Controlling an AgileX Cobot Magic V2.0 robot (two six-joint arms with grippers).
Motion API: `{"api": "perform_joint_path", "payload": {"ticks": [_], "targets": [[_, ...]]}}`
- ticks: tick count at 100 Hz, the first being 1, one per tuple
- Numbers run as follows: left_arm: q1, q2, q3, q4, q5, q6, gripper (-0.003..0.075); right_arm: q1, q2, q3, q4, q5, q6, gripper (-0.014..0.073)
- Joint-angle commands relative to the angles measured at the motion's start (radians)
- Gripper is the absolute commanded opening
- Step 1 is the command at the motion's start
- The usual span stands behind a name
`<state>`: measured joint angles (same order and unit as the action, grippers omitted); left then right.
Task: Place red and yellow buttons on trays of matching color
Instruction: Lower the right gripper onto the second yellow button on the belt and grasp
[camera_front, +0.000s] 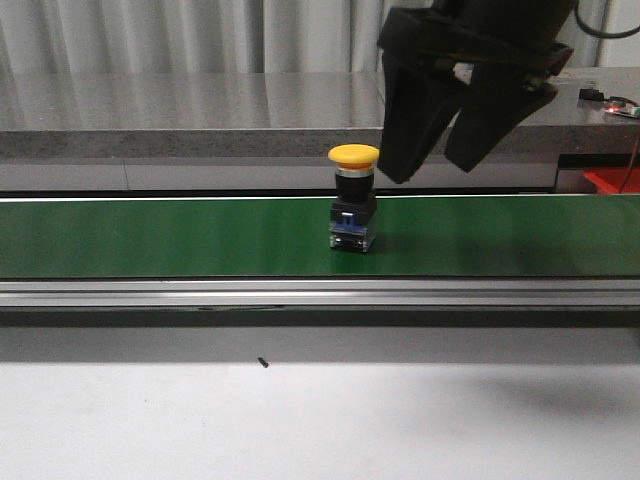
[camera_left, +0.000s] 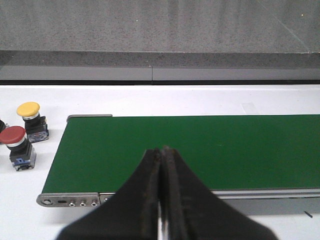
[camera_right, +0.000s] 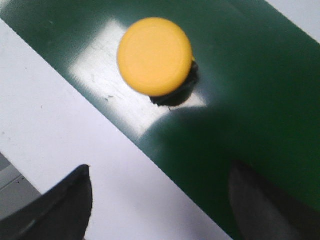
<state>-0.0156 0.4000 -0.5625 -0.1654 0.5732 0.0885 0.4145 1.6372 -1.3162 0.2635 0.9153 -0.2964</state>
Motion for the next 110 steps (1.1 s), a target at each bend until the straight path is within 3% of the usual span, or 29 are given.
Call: {"api": "perform_joint_path", "payload": {"ticks": [1, 41, 72, 110], "targets": [[-0.005, 0.009, -0.027, -0.017, -0.072, 0.0, -0.002, 0.007, -0.017, -0.035, 0.002, -0.05, -0.003, 0.0562], [-0.005, 0.009, -0.027, -0.017, -0.072, 0.0, -0.002, 0.008, 0.092, -0.185, -0.005, -0.057, -0.003, 0.0561], [-0.005, 0.009, -0.027, -0.017, -0.072, 0.0, -0.002, 0.008, 0.155, -0.206, -0.145, -0.027, 0.067, 0.0553], [-0.005, 0.009, -0.027, -0.017, -0.072, 0.0, -0.002, 0.005, 0.158, -0.21, -0.145, 0.028, 0.07, 0.0284]]}}
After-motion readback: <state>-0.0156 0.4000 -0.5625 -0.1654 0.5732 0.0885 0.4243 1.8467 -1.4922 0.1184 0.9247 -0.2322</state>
